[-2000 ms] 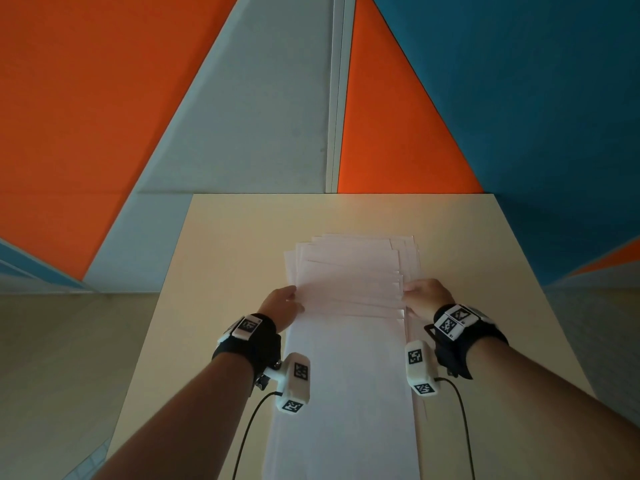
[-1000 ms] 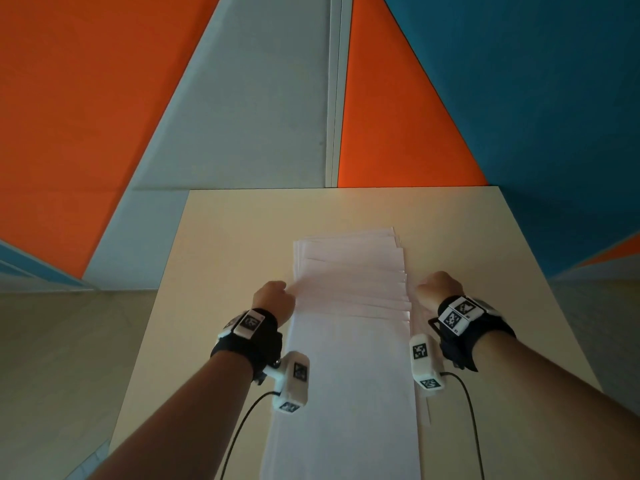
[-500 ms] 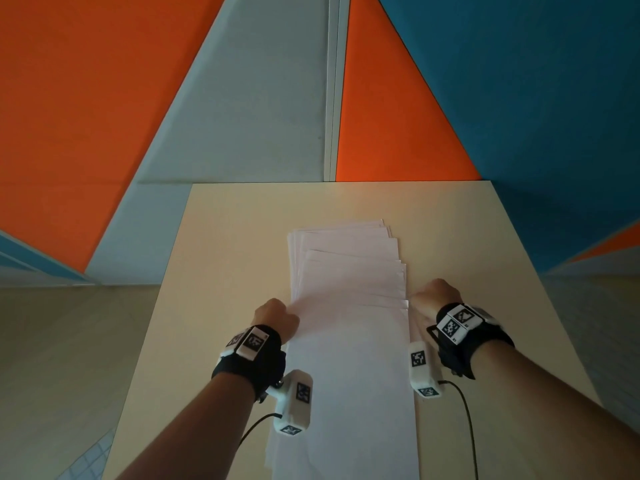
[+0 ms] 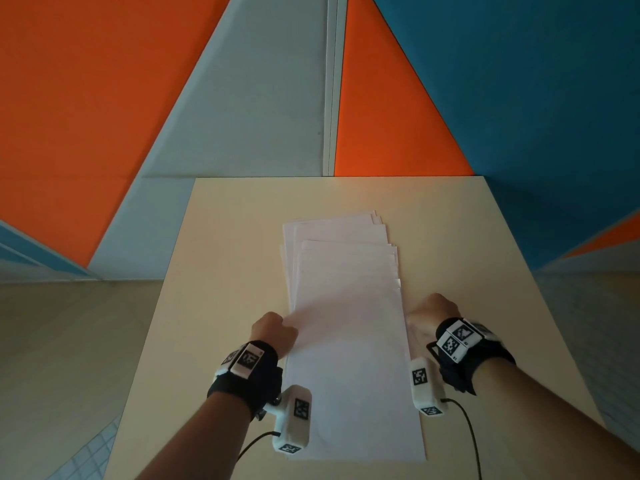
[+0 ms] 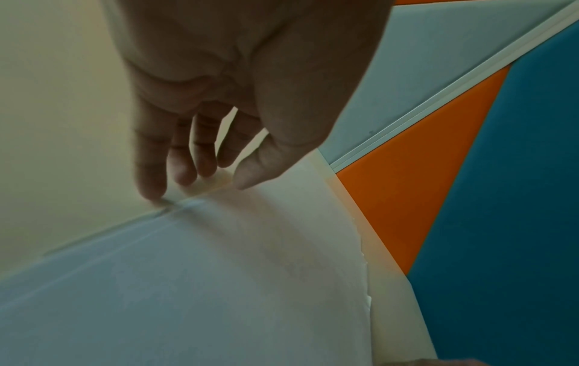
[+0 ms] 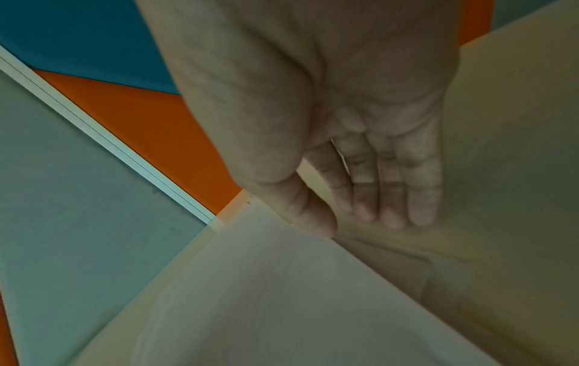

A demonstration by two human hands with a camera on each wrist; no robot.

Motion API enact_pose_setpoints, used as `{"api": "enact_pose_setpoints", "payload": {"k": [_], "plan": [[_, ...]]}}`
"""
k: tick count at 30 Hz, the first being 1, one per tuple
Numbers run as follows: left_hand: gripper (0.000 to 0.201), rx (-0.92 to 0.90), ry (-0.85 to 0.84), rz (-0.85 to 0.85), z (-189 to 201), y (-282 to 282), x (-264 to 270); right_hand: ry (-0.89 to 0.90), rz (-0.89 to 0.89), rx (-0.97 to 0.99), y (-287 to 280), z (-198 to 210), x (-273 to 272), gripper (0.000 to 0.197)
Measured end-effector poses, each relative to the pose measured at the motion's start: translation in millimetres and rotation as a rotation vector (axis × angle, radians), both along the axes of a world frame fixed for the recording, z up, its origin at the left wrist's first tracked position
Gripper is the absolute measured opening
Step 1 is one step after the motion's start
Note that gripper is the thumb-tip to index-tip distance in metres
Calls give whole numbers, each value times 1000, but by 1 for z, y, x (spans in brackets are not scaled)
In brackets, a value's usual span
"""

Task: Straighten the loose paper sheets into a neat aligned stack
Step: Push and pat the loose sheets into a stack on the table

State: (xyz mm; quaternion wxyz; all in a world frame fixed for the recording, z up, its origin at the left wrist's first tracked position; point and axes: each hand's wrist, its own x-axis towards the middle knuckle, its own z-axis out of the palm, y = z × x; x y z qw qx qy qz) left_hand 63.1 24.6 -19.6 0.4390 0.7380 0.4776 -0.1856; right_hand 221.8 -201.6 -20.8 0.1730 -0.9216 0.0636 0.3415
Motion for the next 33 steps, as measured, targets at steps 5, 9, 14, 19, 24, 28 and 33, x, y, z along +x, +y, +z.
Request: {"api": "enact_pose_setpoints", "payload": {"k": [5,9,14,19,24,28,33], "plan": [[39,-3,-30,-42,-1,-12,-3,16,-15,52,0,-11,-12,27],[47,65,-11,-132,1,-12,-7,23,29,48,1,3,-8,21],[75,372,-145,-565,10,-28,-14,-211,244,36,11,19,22,17],[110,389,-153,-1121,-13,-40,-20,-290,503,142,44,18,74,36],[120,411,-139,-1263,-35,-38,-20,-302,781,107,88,1,97,62],[122,444,-147,-1265,-40,-35,-18,-250,917,14,101,-13,99,76],[122,451,-122,-1220,-34,-28,-3,-268,930,52,97,-18,94,67]]}}
